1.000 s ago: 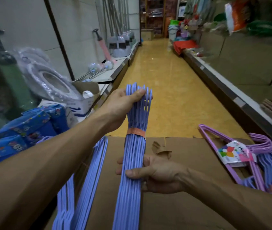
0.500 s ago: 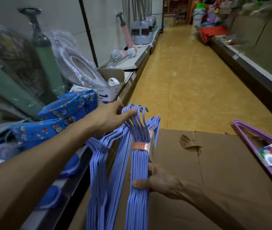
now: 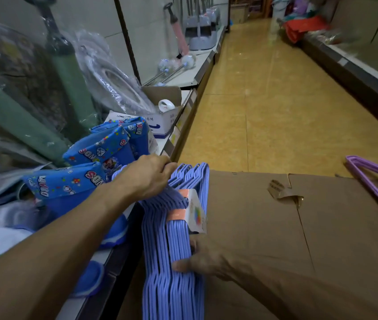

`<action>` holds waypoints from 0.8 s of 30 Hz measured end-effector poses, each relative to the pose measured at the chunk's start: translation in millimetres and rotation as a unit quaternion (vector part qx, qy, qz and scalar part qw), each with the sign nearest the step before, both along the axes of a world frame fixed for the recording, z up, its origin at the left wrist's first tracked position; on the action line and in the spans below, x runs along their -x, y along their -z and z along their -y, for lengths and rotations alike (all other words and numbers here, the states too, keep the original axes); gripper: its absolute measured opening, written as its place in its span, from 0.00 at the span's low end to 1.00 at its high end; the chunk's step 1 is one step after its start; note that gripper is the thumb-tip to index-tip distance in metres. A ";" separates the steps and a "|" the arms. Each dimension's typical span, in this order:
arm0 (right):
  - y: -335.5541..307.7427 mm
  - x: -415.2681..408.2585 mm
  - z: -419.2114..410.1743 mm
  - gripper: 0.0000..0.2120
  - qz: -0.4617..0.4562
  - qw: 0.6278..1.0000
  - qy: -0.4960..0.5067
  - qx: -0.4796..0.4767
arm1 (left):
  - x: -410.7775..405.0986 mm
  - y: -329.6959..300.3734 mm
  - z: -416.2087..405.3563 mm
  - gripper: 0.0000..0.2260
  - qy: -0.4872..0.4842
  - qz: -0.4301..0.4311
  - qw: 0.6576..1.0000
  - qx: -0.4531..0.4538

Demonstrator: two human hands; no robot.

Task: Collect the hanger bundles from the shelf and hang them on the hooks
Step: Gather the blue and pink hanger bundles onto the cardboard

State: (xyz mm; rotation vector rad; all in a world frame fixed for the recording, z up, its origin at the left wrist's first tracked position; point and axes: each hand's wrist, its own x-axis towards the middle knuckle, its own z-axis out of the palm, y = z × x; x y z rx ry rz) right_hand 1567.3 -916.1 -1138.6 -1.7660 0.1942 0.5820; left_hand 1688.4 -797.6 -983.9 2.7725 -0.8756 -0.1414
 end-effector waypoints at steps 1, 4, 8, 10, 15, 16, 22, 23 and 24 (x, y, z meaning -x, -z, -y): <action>0.6 -1.1 -0.5 0.21 0.005 1.000 -0.007 0.009 | -2.4 2.0 -3.4 0.17 -0.009 -0.002 1.000 -0.001; 5.2 -4.5 -2.7 0.20 0.003 1.000 -0.016 0.024 | -4.8 5.1 -6.2 0.18 -0.015 -0.001 1.000 0.001; 8.2 -6.2 -1.0 0.24 0.011 0.997 -0.046 0.053 | -7.8 7.9 0.5 0.16 -0.016 -0.010 1.000 -0.015; 4.4 -4.5 5.2 0.26 0.018 0.997 -0.061 0.046 | -6.4 7.3 5.1 0.17 -0.019 -0.015 1.000 0.013; -14.4 9.4 37.1 0.19 0.063 0.991 -0.038 0.115 | 8.9 -8.7 27.8 0.14 -0.003 -0.003 0.990 0.138; -17.2 15.2 44.7 0.20 0.081 0.987 -0.023 0.134 | 12.7 -13.7 34.3 0.13 0.004 -0.003 0.987 0.163; -54.6 74.4 101.6 0.16 0.132 0.981 0.020 0.139 | 48.6 -39.6 97.3 0.11 0.079 -0.027 0.972 0.220; -61.0 86.1 114.2 0.16 0.135 0.979 0.027 0.148 | 55.4 -43.8 110.7 0.11 0.093 -0.031 0.970 0.222; -66.9 97.7 127.2 0.16 0.137 0.978 0.036 0.154 | 62.9 -48.3 125.0 0.11 0.107 -0.034 0.968 0.223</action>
